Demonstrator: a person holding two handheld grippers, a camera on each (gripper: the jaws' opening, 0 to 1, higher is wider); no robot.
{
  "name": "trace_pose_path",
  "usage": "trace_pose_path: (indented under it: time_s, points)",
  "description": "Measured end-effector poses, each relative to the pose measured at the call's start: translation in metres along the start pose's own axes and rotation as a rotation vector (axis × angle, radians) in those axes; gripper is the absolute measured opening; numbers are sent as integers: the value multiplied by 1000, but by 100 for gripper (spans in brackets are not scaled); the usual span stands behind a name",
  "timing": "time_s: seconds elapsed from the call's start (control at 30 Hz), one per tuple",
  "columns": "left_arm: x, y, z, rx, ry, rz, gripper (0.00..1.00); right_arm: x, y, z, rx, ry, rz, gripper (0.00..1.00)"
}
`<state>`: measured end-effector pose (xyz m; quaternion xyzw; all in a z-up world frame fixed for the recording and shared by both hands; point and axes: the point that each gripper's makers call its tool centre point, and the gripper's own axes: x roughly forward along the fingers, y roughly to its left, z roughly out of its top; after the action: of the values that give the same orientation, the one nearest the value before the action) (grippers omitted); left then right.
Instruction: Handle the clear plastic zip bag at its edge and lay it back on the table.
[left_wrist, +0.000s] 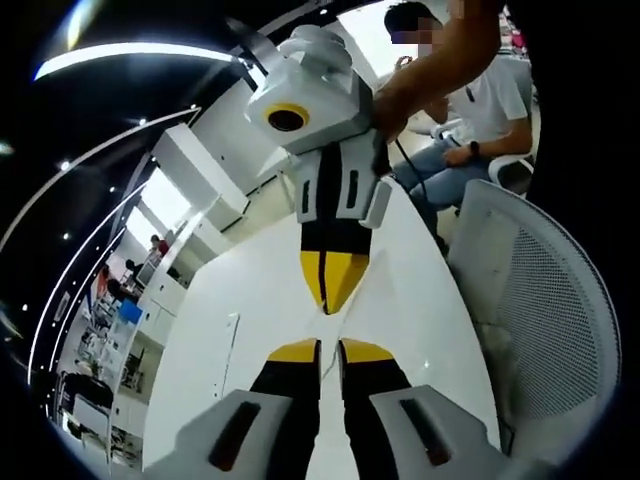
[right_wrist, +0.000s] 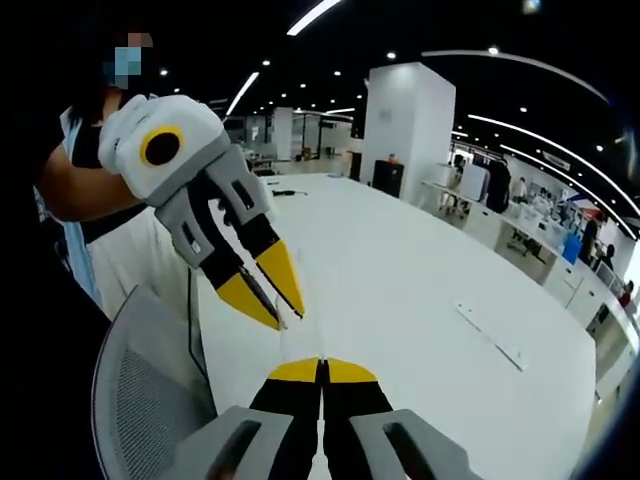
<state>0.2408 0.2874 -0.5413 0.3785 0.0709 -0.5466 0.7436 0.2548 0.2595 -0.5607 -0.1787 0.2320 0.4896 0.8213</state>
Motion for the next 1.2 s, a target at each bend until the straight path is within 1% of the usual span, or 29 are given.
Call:
trace_pose_path:
  time_s: [0.13,0.17,0.27,0.33,0.4,0.53,0.67,0.83,0.93,1.1,1.2]
  points:
    - [-6,7,2,-71,-31,36,11,0,-1,3,-13,1,2,0]
    - [-8,8,6,-117,-65,46,13,1,-1,3,-16,1,2,0]
    - [-16,13,14,-184,-116,55,15,2,-1,5,-24,0,5,0]
    - [-21,16,13,-178,-105,67,17,2,-1,6,-32,0,4,0]
    - [-25,18,10,-192,-97,83,17,3,-2,8,-36,-3,3,0]
    - [-36,18,5,-261,-104,111,22,2,-10,11,-46,-11,-5,0]
    - [-47,15,-8,-333,-85,142,30,1,-18,14,-58,-12,-15,0]
    - [-59,8,-24,-387,-56,169,36,-2,-34,21,-83,-13,-35,0]
    - [-65,6,-29,-418,-54,189,40,-2,-45,25,-99,-12,-47,0]
    - [-74,-1,-39,-472,-55,217,42,-3,-63,32,-126,-6,-67,0]
    - [-80,-7,-49,-506,-42,229,44,-2,-77,35,-153,4,-80,0]
